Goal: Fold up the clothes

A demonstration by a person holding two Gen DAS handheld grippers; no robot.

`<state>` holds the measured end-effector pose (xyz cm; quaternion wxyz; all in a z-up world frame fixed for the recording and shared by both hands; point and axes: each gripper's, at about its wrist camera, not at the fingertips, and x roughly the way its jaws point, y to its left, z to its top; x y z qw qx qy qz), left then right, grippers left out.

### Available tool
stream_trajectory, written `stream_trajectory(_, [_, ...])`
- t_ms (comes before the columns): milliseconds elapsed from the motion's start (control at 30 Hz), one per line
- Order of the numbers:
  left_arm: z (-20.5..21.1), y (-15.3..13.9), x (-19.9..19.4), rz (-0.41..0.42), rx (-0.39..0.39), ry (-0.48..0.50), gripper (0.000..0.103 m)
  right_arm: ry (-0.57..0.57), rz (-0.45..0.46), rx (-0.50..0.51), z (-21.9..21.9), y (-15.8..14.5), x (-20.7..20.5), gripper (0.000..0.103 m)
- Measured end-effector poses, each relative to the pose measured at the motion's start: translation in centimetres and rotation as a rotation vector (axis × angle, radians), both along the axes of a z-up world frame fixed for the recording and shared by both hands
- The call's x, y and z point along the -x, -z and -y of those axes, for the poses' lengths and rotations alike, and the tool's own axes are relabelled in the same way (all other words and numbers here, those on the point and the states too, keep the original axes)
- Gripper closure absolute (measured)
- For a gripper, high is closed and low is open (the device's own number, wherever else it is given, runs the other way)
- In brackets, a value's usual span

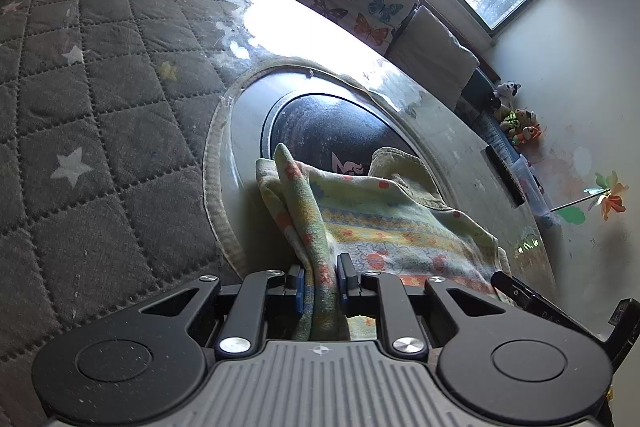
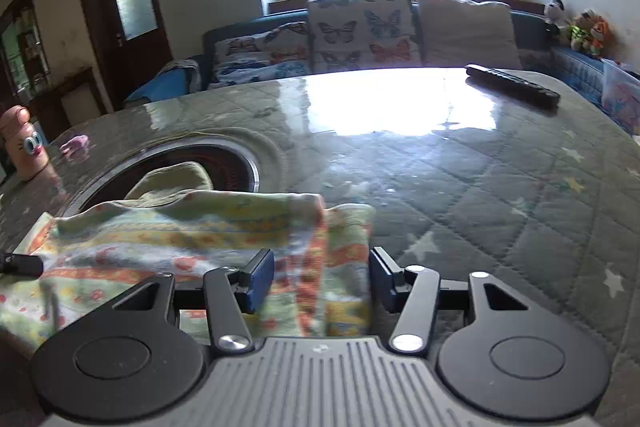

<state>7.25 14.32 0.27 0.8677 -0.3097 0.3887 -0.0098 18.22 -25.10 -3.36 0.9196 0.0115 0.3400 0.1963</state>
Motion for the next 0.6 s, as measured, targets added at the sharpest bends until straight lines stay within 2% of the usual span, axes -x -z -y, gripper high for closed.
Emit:
stream_trajectory(33, [0.0, -0.1, 0.0, -0.001, -0.006, 0.000, 0.086, -0.001, 0.000, -0.003, -0.1, -0.1, 0.1, 0.077])
stream_trajectory(167, [0.4, -0.7, -0.1, 0.008, -0.031, 0.006, 0.089, 0.013, 0.015, -0.017, 0.0, -0.3, 0.6, 0.095])
stream_trajectory(367, [1.8, -3.3, -0.8, 0.064, -0.076, 0.051, 0.092, 0.044, 0.075, -0.061, 1.9, -1.9, 2.4, 0.099])
stream_trajectory(600, [7.4, -6.0, -4.8, 0.121, -0.116, 0.199, 0.093, 0.149, 0.127, -0.036, 6.3, -3.7, 3.6, 0.099])
